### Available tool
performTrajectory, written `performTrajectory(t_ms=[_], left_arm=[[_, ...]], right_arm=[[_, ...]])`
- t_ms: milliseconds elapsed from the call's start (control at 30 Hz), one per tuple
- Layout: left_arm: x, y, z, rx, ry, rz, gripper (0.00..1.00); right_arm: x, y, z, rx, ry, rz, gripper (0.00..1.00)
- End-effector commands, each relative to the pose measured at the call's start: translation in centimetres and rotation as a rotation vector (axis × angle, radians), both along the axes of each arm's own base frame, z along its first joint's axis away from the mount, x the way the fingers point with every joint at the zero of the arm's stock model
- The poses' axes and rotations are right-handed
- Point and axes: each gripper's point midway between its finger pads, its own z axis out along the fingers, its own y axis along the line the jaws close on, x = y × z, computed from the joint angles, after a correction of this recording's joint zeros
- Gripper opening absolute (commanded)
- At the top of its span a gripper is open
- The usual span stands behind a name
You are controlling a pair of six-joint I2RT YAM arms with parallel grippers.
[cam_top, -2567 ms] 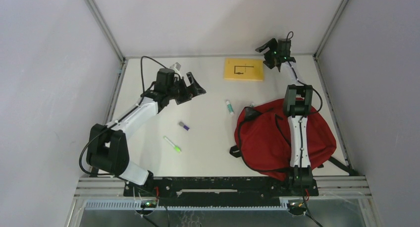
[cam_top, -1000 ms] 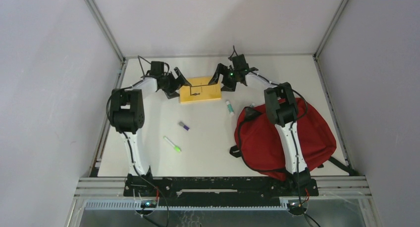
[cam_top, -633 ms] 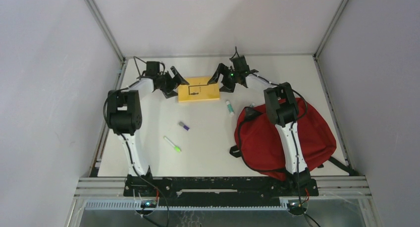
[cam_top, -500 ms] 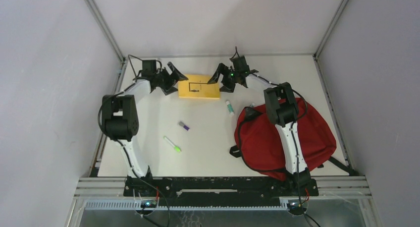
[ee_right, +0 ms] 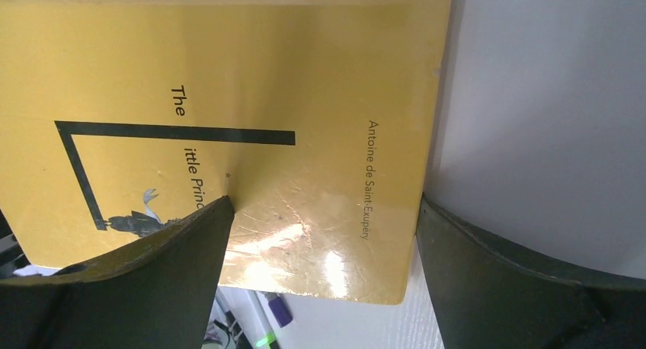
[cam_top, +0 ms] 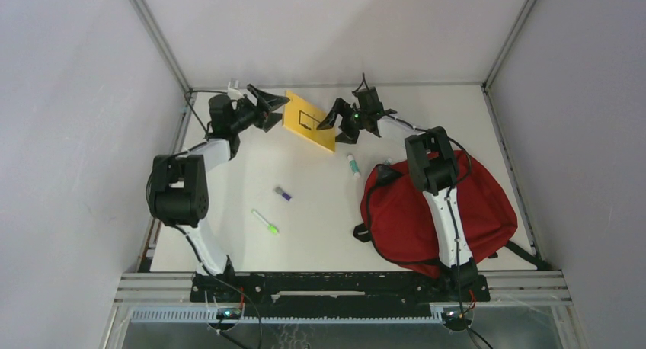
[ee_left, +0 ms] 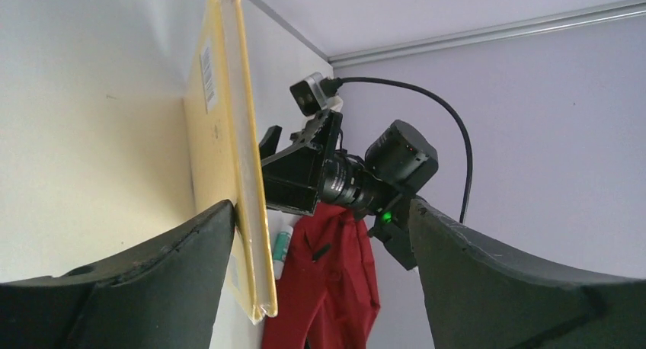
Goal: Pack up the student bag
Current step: Pick up the book from the center of the board.
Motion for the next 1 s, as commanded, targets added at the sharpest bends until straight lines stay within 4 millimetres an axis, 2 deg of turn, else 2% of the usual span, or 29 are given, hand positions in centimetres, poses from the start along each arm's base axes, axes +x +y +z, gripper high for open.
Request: performTrajectory(t_ms=[0,200,367,433,500,567,633,700,733,833,967], left_arm=[[-2.6,-3.1,-0.2,-0.092,0.018,-0.157,0.86],[-2.9,-3.6,-2.7,-0.049,0.064,-0.188,0.8],[-3.2,-4.0,-4.2,-0.03,0.094,-0.196,0.69],[-3.1,-3.8,-4.8,0.01,0.108,-0.19,0.58],[-2.8,-3.3,-5.7,0.103,0.151,-0.178,0.42],[-3.1,-2.5,-6.9,0.215,0.202,-0.173,0.29],[-3.3,-2.0,-7.2,0.27,0.224,-0.159,0.16],[-3.5,-1.6,-6.9,0.292,0.234,-0.143,0.03],[-3.5,-1.5,-6.6,0.298,0.232,-0.136,0.0],[-3.6,-1.1,-5.3,0.321,0.201,-0.119,0.0],[-4.2,-0.7,-2.1,0.331,0.135,-0.095,0.0]], right_arm=[[-4.0,3.2,-2.8,0.014,0.094,0.102,0.97],[-3.9,3.3,-3.0,0.023,0.101,0.103,0.97],[-3.8,3.5,-3.2,0.028,0.106,0.106,0.97],[-3.8,3.5,-3.1,0.028,0.105,0.107,0.97],[-3.8,3.4,-3.1,0.023,0.104,0.108,0.97],[-3.9,3.3,-3.2,0.017,0.107,0.111,0.96],[-4.0,3.2,-3.3,0.011,0.106,0.111,0.96],[-4.0,3.1,-3.4,0.01,0.106,0.112,0.96],[-4.0,3.1,-3.2,0.01,0.104,0.113,0.96],[-4.0,2.9,-1.7,-0.012,0.068,0.123,0.95],[-3.6,0.9,2.7,-0.124,-0.038,0.101,0.96]])
